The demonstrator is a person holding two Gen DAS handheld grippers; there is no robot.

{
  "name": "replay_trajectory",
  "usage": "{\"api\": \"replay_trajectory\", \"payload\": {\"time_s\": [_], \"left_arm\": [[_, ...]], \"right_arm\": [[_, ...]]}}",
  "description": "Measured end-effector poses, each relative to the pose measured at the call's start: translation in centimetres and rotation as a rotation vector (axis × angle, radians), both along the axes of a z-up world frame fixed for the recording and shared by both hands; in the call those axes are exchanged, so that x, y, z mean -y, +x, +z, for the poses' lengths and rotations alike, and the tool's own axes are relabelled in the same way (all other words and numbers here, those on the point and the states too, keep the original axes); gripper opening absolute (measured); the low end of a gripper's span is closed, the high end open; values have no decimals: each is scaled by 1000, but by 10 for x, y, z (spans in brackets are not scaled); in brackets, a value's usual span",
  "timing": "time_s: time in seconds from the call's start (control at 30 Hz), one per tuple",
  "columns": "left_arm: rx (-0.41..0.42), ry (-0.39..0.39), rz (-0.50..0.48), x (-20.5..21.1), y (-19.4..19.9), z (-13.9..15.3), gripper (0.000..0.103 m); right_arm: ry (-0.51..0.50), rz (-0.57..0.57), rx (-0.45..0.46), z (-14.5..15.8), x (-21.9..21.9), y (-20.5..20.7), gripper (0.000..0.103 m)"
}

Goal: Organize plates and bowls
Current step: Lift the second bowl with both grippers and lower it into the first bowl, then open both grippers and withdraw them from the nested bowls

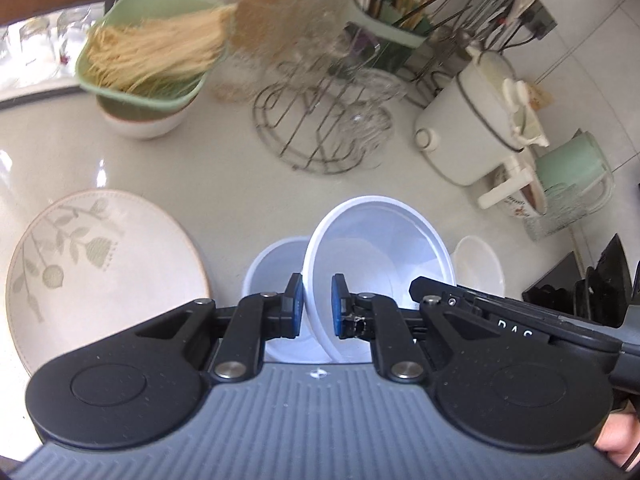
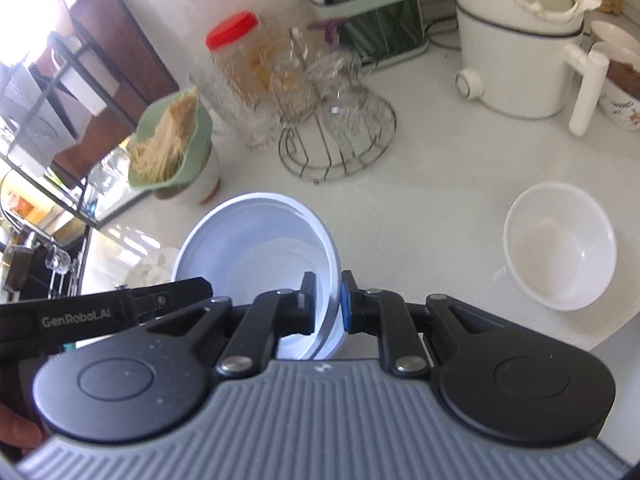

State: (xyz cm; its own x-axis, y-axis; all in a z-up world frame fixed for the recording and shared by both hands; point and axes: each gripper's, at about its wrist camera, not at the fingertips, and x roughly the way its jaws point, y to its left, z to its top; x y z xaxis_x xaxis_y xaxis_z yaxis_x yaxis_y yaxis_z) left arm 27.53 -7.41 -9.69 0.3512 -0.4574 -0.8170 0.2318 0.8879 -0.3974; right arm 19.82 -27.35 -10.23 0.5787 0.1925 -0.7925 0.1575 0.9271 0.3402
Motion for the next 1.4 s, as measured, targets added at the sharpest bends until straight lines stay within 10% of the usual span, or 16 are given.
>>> {"api": "replay_trajectory", "payload": {"time_s": [0.73,0.83,1.4], "left_arm": [[-71,69,11,-10,15,-36,15],[-67,72,15,-11,13,-29,15],[108,35,-28,13,7,43,15]], "right_arm": [[-3,19,-145,-42,-13,34,28],[-25,27,-118,-34,-12,31,55],[-47,4,94,29,5,8,54]]}}
